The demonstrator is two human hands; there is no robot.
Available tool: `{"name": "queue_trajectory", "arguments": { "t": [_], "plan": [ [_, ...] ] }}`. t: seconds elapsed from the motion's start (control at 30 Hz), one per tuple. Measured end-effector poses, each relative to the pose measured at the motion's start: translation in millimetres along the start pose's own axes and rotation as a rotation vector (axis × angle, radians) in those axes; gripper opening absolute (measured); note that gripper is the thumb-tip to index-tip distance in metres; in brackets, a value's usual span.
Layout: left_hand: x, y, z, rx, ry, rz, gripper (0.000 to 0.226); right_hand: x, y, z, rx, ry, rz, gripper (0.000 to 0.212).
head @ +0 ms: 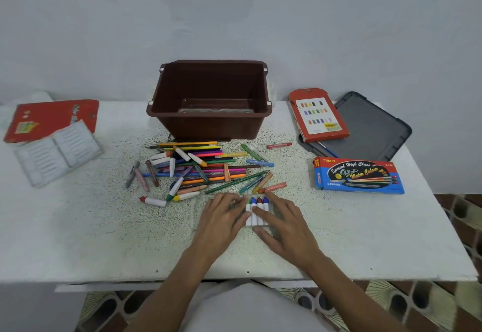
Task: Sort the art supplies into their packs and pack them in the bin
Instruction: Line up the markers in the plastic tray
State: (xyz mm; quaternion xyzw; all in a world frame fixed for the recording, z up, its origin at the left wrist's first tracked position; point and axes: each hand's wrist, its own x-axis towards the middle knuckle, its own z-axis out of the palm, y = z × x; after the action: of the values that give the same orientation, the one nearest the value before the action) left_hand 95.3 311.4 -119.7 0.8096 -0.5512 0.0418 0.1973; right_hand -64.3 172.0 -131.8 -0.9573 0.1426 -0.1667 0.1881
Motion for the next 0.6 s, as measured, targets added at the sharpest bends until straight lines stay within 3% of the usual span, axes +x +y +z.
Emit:
{"name": "queue_trajectory", "arguments": {
  "t": [0.3,0.43,0.6],
  "plan": [
    [-5.7,-5.8,-3.1,0.048,0.165,-0.084,0.038,-0.6,1.3,-0.8,-0.003,0.007,0.003,0.044],
    [-6.4,-35.3,-17.7,0.124,0.232,-0.207,0.018,-0.7,0.3,-0.6,-0.002,0.012,-0.005,0.044],
    [-18.0,-68.5,-34.2,0.238,0.158,-0.379,0.020,-0.6,0.3,-0.3,-0.002,0.012,0.002,0.044]
  ]
}}
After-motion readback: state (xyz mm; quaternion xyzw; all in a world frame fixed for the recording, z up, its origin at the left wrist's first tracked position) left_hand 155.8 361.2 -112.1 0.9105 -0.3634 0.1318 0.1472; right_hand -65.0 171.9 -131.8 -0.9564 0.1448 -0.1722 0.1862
